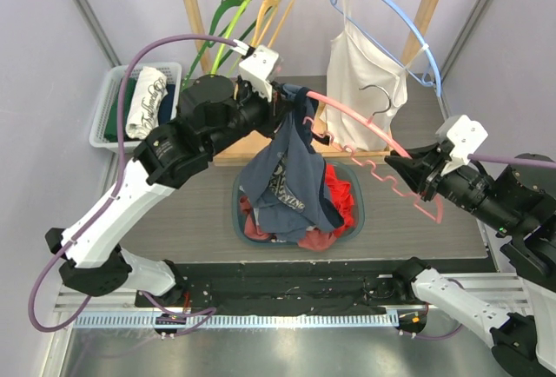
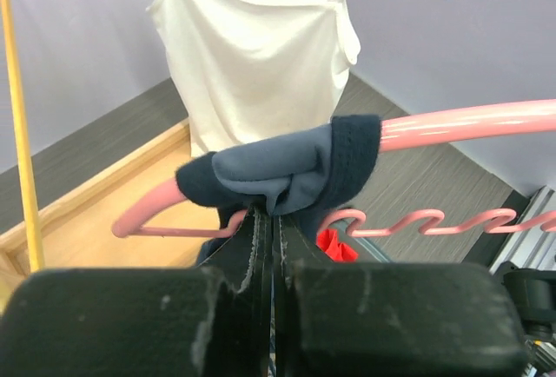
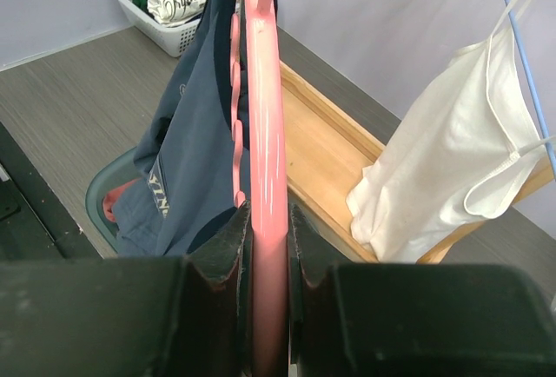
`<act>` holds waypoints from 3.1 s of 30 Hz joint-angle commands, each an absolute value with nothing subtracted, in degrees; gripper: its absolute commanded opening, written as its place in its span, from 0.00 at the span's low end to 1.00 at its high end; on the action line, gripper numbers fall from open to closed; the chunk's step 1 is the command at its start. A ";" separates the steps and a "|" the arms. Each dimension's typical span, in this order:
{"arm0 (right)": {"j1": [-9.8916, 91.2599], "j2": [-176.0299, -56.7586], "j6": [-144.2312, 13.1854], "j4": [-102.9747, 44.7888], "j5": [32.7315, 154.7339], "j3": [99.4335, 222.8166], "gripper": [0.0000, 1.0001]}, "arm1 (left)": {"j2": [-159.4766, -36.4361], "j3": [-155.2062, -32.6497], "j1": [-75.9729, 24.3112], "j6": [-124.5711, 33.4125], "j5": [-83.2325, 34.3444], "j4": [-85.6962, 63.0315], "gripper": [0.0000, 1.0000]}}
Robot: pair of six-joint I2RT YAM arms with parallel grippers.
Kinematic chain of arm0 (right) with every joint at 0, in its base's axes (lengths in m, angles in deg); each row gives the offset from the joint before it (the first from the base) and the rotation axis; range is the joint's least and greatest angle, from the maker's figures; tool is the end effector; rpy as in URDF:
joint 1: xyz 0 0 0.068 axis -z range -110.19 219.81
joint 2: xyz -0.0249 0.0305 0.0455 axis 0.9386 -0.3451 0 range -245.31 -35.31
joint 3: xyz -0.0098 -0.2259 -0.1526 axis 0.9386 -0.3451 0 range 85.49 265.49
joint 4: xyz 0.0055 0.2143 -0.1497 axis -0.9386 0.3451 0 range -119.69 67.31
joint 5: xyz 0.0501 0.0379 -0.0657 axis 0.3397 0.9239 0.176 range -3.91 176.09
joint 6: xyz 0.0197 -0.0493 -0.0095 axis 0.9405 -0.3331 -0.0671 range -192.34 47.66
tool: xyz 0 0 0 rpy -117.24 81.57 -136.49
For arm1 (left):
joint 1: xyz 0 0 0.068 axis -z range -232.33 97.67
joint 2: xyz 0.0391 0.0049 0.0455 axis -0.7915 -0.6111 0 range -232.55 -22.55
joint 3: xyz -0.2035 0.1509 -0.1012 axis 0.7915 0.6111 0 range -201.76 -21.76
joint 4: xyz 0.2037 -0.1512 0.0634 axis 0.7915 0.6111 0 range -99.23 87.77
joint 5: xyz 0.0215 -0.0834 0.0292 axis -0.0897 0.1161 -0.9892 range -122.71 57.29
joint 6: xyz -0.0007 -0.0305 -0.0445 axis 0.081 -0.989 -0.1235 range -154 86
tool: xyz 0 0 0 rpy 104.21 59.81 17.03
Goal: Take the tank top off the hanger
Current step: Remove the tank top from the hanger, then place the tank top in the bin.
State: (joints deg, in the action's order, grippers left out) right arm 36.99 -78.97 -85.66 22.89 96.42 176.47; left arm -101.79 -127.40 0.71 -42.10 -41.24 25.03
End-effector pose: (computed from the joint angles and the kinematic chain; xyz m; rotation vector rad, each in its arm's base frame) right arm 0.0465 0.0376 0.5065 -0.7818 1.4837 0.4070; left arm 0.1676 -0.2139 0.5206 0.5631 1.6589 -0.6624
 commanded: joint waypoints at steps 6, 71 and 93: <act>36.76 -78.73 -85.08 19.79 96.20 177.95 0.01 | -96.47 -123.89 -0.56 -41.12 -37.63 22.06 0.39; 36.76 -63.96 -76.20 25.86 77.21 174.89 0.01 | -104.47 -145.07 1.62 -27.42 -15.92 29.09 0.00; 36.85 -64.23 -78.23 11.54 66.84 163.10 0.01 | -104.28 -112.03 4.45 -25.75 -19.95 26.64 0.00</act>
